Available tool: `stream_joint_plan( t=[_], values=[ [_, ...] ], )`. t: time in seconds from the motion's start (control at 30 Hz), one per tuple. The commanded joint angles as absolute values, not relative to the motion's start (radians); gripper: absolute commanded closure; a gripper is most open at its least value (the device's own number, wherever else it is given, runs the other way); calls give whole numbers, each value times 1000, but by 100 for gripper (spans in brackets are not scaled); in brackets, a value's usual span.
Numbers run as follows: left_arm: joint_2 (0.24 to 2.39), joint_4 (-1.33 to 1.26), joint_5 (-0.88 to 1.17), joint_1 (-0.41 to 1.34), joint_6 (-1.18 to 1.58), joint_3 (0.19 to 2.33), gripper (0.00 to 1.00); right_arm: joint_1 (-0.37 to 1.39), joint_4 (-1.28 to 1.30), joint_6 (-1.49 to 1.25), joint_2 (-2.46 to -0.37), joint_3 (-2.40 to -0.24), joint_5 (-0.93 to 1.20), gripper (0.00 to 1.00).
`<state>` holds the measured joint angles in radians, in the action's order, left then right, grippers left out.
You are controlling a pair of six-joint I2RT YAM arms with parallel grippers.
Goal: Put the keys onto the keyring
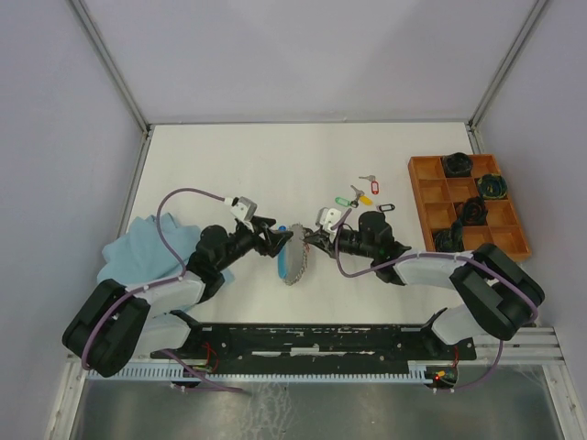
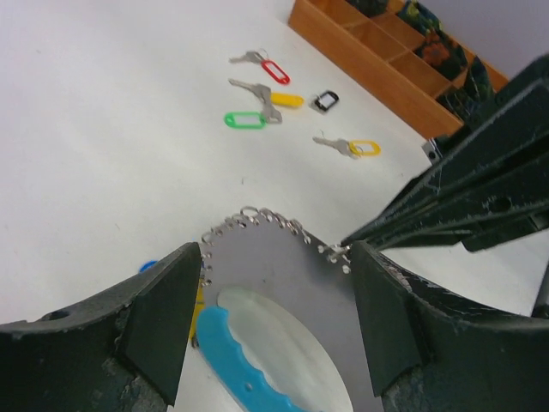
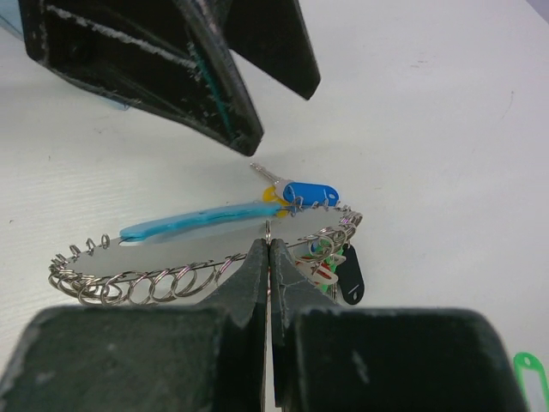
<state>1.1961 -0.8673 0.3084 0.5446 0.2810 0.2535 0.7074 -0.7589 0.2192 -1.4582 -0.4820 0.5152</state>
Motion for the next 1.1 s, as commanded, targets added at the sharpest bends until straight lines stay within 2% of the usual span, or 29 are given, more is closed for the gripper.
stream_joint_plan(
  t=[0.0,0.13,0.4,0.6,0.73,1.07],
  values=[
    [1196,-886,211,540,176,335,23,696,-749,247,-1428,-554,566,99],
    [1217,-867,369,541,70,330,22,691,-734,249,-1432,-578,593,99],
    [1216,-954,424,541,-7,276,25,687,-708,264,-1455,-619,640,99],
    [1258,-1126,500,540,-63,195,26,685,-645,298,-1455,-648,675,99],
    [1278,-1108,532,540,-76,217,25,681,-592,326,-1448,-666,710,99],
    [1340,-1239,602,540,-148,180,32,677,-522,377,-1465,-688,793,99]
  ],
)
